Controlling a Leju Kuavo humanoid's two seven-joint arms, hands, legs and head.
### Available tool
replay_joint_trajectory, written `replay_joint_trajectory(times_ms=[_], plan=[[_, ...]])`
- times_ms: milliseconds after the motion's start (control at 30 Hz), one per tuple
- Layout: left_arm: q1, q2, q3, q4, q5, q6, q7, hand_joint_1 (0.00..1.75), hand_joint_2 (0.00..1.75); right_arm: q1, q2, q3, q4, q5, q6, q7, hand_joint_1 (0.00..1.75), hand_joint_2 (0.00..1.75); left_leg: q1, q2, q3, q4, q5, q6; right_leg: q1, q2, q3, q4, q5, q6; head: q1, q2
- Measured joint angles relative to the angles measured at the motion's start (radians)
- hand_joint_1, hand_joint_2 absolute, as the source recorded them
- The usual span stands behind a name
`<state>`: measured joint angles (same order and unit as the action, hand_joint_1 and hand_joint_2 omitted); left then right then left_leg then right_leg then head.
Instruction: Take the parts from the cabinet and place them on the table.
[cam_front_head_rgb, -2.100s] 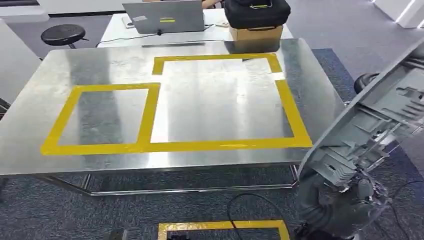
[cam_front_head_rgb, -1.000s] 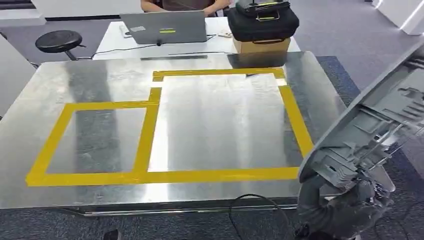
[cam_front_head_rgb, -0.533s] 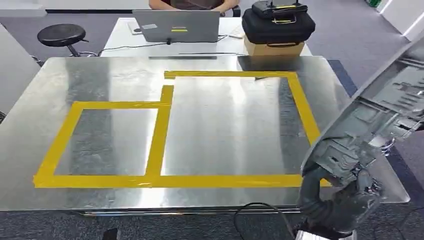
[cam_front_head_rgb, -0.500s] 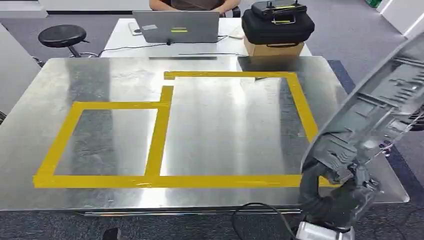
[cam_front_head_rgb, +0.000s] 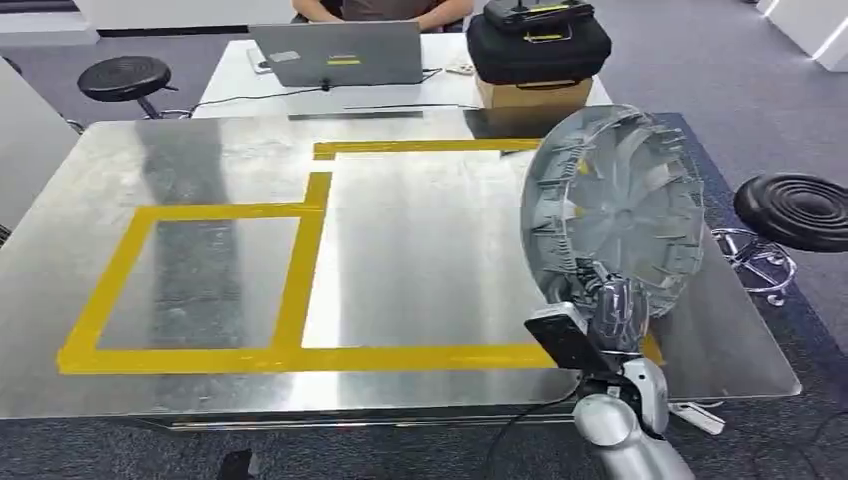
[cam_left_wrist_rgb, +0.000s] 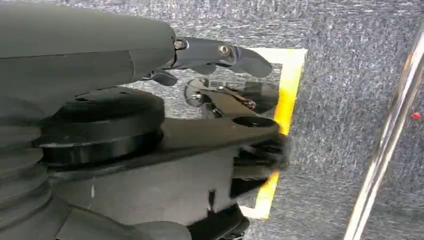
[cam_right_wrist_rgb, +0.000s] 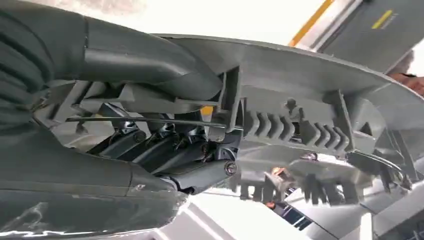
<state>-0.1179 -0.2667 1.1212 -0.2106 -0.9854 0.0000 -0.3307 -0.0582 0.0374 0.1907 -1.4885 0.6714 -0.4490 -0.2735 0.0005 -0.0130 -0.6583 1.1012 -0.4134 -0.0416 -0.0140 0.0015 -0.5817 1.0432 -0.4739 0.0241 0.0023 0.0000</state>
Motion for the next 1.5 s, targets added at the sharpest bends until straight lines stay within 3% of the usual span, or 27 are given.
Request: replay_joint_trajectory(times_ms=[67,167,200,233,333,367,400,433,500,533,667,700,767,833,867,933,1033,1067,1100,1133,1233,1267,1333,1367,1400,1467,1500], plan=[[-0.003,0.000,-0.007,0.000,-0.009,-0.002,0.002,0.00,1.75,-0.031,-0.003,-0.004,0.047,-0.007,0.045,0.009,1.75,1.75,0.000,0.000,0.041,-0.084,-0.016,0.014,0.009,0.007,-0.008,0.006,-0.004,0.011,0.000,0.000],[-0.006,0.000,-0.018,0.000,-0.021,-0.006,0.014,0.00,1.75,-0.086,-0.011,-0.009,0.152,-0.010,0.131,0.007,1.75,1.75,-0.002,0.000,0.035,-0.081,-0.014,0.030,0.007,0.008,-0.006,-0.008,0.004,0.028,0.001,0.000],[-0.007,-0.001,-0.020,0.000,-0.026,-0.008,0.019,0.00,1.75,-0.106,-0.012,-0.009,0.198,-0.004,0.145,-0.006,1.75,1.75,0.007,0.001,0.040,-0.088,-0.010,0.037,0.007,0.007,-0.013,-0.004,-0.005,0.034,0.002,0.000],[-0.010,-0.001,-0.025,0.000,-0.032,-0.009,0.019,0.00,1.75,-0.138,-0.012,-0.006,0.258,0.001,0.152,-0.023,1.75,1.75,0.007,0.001,0.042,-0.088,-0.011,0.042,0.008,0.005,-0.023,0.030,-0.025,0.039,0.006,0.000],[-0.019,-0.002,-0.041,0.000,-0.041,-0.013,0.026,0.00,1.75,-0.195,-0.012,-0.003,0.375,0.010,0.161,-0.044,1.75,1.75,0.006,0.002,0.042,-0.088,-0.012,0.051,0.007,0.006,-0.136,0.255,-0.118,0.045,0.009,0.000],[-0.020,-0.001,-0.042,0.000,-0.042,-0.014,0.028,0.00,1.75,-0.205,-0.012,-0.001,0.402,0.013,0.161,-0.045,1.75,1.75,0.006,0.002,0.043,-0.088,-0.012,0.052,0.007,0.006,-0.159,0.296,-0.123,0.045,0.008,0.000],[-0.019,-0.001,-0.043,0.000,-0.044,-0.014,0.033,0.00,1.75,-0.221,-0.011,0.004,0.435,0.016,0.159,-0.045,1.75,1.75,0.006,0.001,0.045,-0.088,-0.012,0.052,0.007,0.006,-0.162,0.290,-0.105,0.044,0.009,0.000],[-0.020,-0.001,-0.045,0.000,-0.048,-0.014,0.037,0.00,1.75,-0.240,-0.008,0.009,0.464,0.024,0.156,-0.045,1.75,1.75,0.006,0.001,0.048,-0.088,-0.012,0.051,0.007,0.006,-0.140,0.239,-0.067,0.041,0.009,0.000],[-0.024,-0.003,-0.053,0.000,-0.054,-0.014,0.045,0.00,1.75,-0.281,0.008,0.020,0.520,0.042,0.146,-0.036,1.75,1.75,0.005,0.001,0.053,-0.088,-0.012,0.049,0.010,0.006,-0.054,0.067,0.015,0.028,0.009,0.000],[-0.027,-0.006,-0.060,0.000,-0.056,-0.015,0.047,0.00,1.75,-0.303,0.019,0.024,0.551,0.050,0.140,-0.031,1.75,1.75,0.006,0.002,0.055,-0.087,-0.012,0.045,0.014,0.006,-0.017,-0.005,0.022,0.019,0.008,0.000],[-0.038,-0.010,-0.069,0.000,-0.061,-0.015,0.054,0.00,1.75,-0.350,0.055,0.043,0.632,0.057,0.121,-0.029,1.75,1.75,0.009,0.003,0.057,-0.094,-0.008,0.016,0.025,0.008,-0.012,-0.015,0.030,0.003,0.008,0.000],[-0.039,-0.010,-0.071,0.000,-0.062,-0.015,0.054,0.00,1.75,-0.357,0.061,0.046,0.642,0.058,0.119,-0.029,1.75,1.75,0.008,0.003,0.057,-0.092,-0.010,0.009,0.017,0.006,-0.006,-0.027,0.040,-0.003,0.008,0.000],[-0.039,-0.010,-0.075,0.000,-0.069,-0.016,0.058,0.00,1.75,-0.383,0.081,0.052,0.682,0.067,0.118,-0.027,1.75,1.75,0.009,0.004,0.025,-0.021,-0.067,-0.003,0.012,0.005,-0.005,-0.037,0.048,-0.013,0.005,0.000],[-0.040,-0.009,-0.084,0.000,-0.073,-0.017,0.067,0.00,1.75,-0.408,0.102,0.063,0.733,0.076,0.117,-0.026,1.75,1.75,0.012,0.004,-0.045,0.133,-0.141,-0.011,0.010,0.007,-0.010,-0.037,0.051,-0.013,0.005,0.000],[-0.040,-0.009,-0.090,0.000,-0.076,-0.017,0.071,0.00,1.75,-0.420,0.113,0.068,0.762,0.081,0.114,-0.026,1.75,1.75,0.013,0.004,-0.070,0.188,-0.158,-0.014,0.009,0.010,-0.012,-0.037,0.053,-0.012,0.005,0.000],[-0.041,-0.009,-0.092,0.000,-0.082,-0.016,0.075,0.00,1.75,-0.440,0.134,0.078,0.805,0.090,0.112,-0.025,1.75,1.75,0.016,0.004,-0.055,0.164,-0.121,-0.018,0.005,0.014,-0.013,-0.037,0.055,-0.008,0.005,0.000],[-0.047,-0.010,-0.103,0.000,-0.093,-0.010,0.088,0.00,1.75,-0.470,0.166,0.097,0.860,0.105,0.111,-0.015,1.75,1.75,0.023,0.012,0.075,-0.068,-0.020,-0.027,0.000,0.019,-0.013,-0.033,0.057,0.008,0.005,0.000],[-0.052,-0.014,-0.110,0.000,-0.096,-0.009,0.093,0.00,1.75,-0.479,0.172,0.102,0.876,0.110,0.116,-0.016,1.75,1.75,0.024,0.015,0.090,-0.108,-0.033,-0.029,0.010,0.020,-0.018,-0.024,0.053,0.017,-0.005,0.000],[-0.054,-0.015,-0.116,0.000,-0.098,-0.008,0.097,0.00,1.75,-0.488,0.176,0.109,0.894,0.111,0.126,-0.018,1.75,1.75,0.025,0.003,0.087,-0.104,-0.027,-0.006,0.010,0.021,-0.019,-0.028,0.054,0.021,-0.001,0.000],[-0.054,-0.017,-0.117,0.000,-0.102,-0.007,0.099,0.00,1.75,-0.493,0.181,0.118,0.913,0.114,0.138,-0.022,1.75,1.75,0.023,0.003,0.086,-0.104,-0.027,0.001,0.010,0.021,-0.016,-0.037,0.058,0.026,0.008,0.000],[-0.055,-0.019,-0.122,0.000,-0.105,-0.002,0.117,0.00,1.75,-0.506,0.194,0.143,0.955,0.134,0.171,-0.034,1.75,1.75,0.026,0.004,0.088,-0.108,-0.019,0.024,0.006,0.018,-0.019,-0.034,0.054,0.041,0.007,0.000],[-0.056,-0.019,-0.124,0.000,-0.106,0.001,0.121,0.00,1.75,-0.513,0.200,0.155,0.970,0.142,0.183,-0.035,1.75,1.75,0.025,0.006,0.088,-0.108,-0.019,0.029,0.006,0.010,-0.040,0.010,0.021,0.042,0.013,0.000],[-0.056,-0.019,-0.127,0.000,-0.106,0.002,0.133,0.00,1.75,-0.519,0.212,0.178,0.997,0.163,0.195,-0.024,1.75,1.75,0.023,0.009,0.086,-0.108,-0.019,0.034,0.006,0.008,-0.119,0.182,-0.061,0.045,0.015,0.000],[-0.055,-0.019,-0.130,0.000,-0.106,0.003,0.138,0.00,1.75,-0.520,0.216,0.190,1.008,0.172,0.194,-0.017,1.75,1.75,0.021,0.010,0.086,-0.108,-0.020,0.036,0.006,0.008,-0.154,0.257,-0.087,0.045,0.016,0.000],[-0.055,-0.019,-0.134,0.000,-0.107,0.003,0.143,0.00,1.75,-0.521,0.220,0.199,1.017,0.177,0.195,-0.010,1.75,1.75,0.020,0.010,0.086,-0.108,-0.020,0.037,0.006,0.008,-0.172,0.293,-0.091,0.044,0.016,0.000],[-0.055,-0.019,-0.139,0.000,-0.108,0.003,0.146,0.00,1.75,-0.530,0.226,0.213,1.031,0.179,0.195,0.003,1.75,1.75,0.018,0.008,0.090,-0.108,-0.020,0.037,0.007,0.008,-0.135,0.221,-0.036,0.036,0.017,0.000],[-0.055,-0.019,-0.140,0.000,-0.107,0.004,0.147,0.00,1.75,-0.535,0.230,0.219,1.037,0.181,0.194,0.015,1.75,1.75,0.017,0.007,0.092,-0.108,-0.021,0.036,0.008,0.009,-0.083,0.120,0.011,0.030,0.016,0.000]])
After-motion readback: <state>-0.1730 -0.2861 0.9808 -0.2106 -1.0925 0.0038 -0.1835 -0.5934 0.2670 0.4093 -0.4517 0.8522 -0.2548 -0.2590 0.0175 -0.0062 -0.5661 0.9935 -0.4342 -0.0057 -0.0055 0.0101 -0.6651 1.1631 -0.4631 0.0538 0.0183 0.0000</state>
